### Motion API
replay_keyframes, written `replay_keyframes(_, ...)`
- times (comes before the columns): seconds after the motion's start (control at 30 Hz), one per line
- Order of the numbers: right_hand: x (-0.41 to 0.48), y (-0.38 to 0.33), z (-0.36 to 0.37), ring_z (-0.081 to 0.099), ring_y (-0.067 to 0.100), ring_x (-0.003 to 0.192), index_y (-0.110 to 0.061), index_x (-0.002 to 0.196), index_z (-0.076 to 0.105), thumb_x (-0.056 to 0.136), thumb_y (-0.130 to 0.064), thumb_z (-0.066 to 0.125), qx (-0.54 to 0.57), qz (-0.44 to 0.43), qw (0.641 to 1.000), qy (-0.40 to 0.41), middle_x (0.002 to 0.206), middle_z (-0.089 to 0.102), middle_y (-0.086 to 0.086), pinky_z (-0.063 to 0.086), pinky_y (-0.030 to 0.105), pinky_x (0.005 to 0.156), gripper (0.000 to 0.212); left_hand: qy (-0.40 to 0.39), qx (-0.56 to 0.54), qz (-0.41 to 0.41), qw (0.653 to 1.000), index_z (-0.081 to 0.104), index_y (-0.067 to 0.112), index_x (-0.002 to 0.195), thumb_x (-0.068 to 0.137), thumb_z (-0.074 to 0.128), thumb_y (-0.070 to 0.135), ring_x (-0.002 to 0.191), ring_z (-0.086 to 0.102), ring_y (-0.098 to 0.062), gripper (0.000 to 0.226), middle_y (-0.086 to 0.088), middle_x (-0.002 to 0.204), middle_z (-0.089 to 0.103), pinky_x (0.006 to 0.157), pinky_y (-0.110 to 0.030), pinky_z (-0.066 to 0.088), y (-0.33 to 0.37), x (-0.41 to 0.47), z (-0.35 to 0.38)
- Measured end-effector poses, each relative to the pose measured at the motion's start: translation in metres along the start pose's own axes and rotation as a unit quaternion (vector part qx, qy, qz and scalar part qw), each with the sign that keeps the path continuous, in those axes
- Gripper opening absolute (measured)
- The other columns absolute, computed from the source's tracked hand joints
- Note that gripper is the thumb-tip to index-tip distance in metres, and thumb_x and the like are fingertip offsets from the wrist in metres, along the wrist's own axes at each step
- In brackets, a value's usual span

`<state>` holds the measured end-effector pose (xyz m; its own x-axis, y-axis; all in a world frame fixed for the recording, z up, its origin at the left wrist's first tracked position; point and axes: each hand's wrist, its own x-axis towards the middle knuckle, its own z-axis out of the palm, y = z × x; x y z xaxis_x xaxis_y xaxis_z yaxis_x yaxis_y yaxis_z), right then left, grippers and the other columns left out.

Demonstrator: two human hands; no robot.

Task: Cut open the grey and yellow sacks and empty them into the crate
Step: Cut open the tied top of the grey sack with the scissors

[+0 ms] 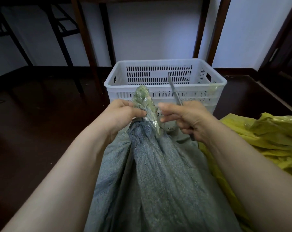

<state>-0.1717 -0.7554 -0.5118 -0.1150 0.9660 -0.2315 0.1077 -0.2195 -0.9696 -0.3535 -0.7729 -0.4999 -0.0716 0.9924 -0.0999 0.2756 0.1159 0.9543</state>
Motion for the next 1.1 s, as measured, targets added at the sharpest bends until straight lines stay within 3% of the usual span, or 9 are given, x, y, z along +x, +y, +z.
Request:
replay_keyframes(0.07,-0.002,0.0,0.01,0.026,0.004,0.029,0.0,0.087,0.066,0.047,-0.045,0.083,-0.028,0.007,1.0,-0.011,0.093,0.07,0.023,0.021,0.012,0.031,0.062,0.009,-0.007,0.003,1.0,0.071,-0.003,0.093,0.076,0.068,0.005,0.103,0.063,-0.026,0.019,-0.016,0.101,0.071,0.1,-0.043,0.045,0.001,0.002,0.003)
replay_keyframes(0.13,-0.003,0.001,0.016,0.026,0.004,0.029,-0.001,0.089,0.065,0.05,-0.039,0.085,-0.029,0.008,1.0,-0.002,0.1,0.068,0.026,0.02,0.012,0.031,0.058,0.01,-0.002,0.0,1.0,0.07,-0.003,0.092,0.076,0.068,0.004,0.097,0.066,-0.028,0.018,-0.017,0.096,0.072,0.094,-0.04,0.05,0.0,0.003,0.005)
replay_keyframes(0.23,-0.003,0.002,0.018,0.027,0.004,0.027,-0.007,0.077,0.062,0.071,-0.022,0.08,-0.045,-0.003,0.999,0.0,0.066,0.067,0.014,0.019,0.011,0.031,0.025,-0.009,0.013,-0.002,1.0,0.07,-0.007,0.089,0.077,0.07,0.002,0.092,0.068,-0.036,0.015,-0.022,0.09,0.072,0.087,-0.043,0.055,-0.002,0.0,0.007)
replay_keyframes(0.37,-0.001,0.002,0.024,0.029,0.001,0.022,-0.008,0.071,0.057,0.082,-0.015,0.068,-0.12,-0.038,0.991,0.034,0.029,0.037,-0.01,0.022,0.012,0.031,0.017,-0.014,-0.003,-0.016,1.0,0.072,-0.004,0.09,0.076,0.071,-0.002,0.086,0.069,-0.036,0.014,-0.02,0.087,0.073,0.085,-0.047,0.056,-0.002,-0.001,0.01)
replay_keyframes(0.57,0.007,0.004,0.021,0.024,0.006,0.025,-0.008,0.074,0.048,0.085,-0.01,0.064,-0.021,-0.008,0.999,0.045,0.034,0.035,-0.007,0.017,0.012,0.032,0.019,-0.005,-0.02,-0.02,1.0,0.066,-0.004,0.103,0.074,0.074,0.002,0.1,0.064,-0.032,0.031,-0.017,0.111,0.066,0.094,-0.046,0.051,-0.003,0.005,0.012)
replay_keyframes(0.67,0.006,0.005,0.019,0.024,0.005,0.026,-0.007,0.073,0.048,0.085,-0.006,0.063,0.026,-0.01,0.999,0.032,0.035,0.038,-0.005,0.016,0.012,0.031,0.02,0.001,-0.014,-0.024,1.0,0.066,-0.002,0.105,0.073,0.075,0.004,0.101,0.065,-0.031,0.033,-0.016,0.107,0.068,0.094,-0.044,0.05,-0.005,0.006,0.011)
replay_keyframes(0.83,0.005,-0.001,0.019,0.025,0.004,0.026,-0.004,0.08,0.054,0.088,-0.009,0.063,0.017,-0.028,0.999,0.039,0.051,0.043,0.002,0.017,0.013,0.03,0.013,0.059,0.003,0.014,0.998,0.074,0.003,0.078,0.07,0.076,0.007,0.077,0.069,-0.018,0.01,-0.01,0.081,0.074,0.064,-0.023,0.052,0.0,0.005,0.012)
replay_keyframes(0.97,0.004,-0.001,0.022,0.029,0.0,0.024,-0.013,0.072,0.058,0.088,-0.024,0.065,-0.084,-0.069,0.992,0.06,0.037,0.039,-0.011,0.022,0.014,0.029,0.021,0.105,0.037,0.061,0.992,0.07,-0.005,0.08,0.065,0.074,0.021,0.071,0.064,-0.028,0.03,-0.018,0.075,0.069,0.076,-0.042,0.056,0.002,0.004,0.014)
replay_keyframes(1.1,-0.005,-0.002,0.018,0.03,0.001,0.022,-0.01,0.069,0.056,0.075,-0.03,0.077,-0.032,-0.069,0.997,0.006,0.03,0.038,-0.012,0.022,0.011,0.028,0.03,0.065,0.023,0.066,0.995,0.07,-0.007,0.083,0.072,0.079,0.024,0.076,0.069,-0.037,0.033,-0.021,0.079,0.071,0.077,-0.049,0.056,0.001,0.0,0.012)
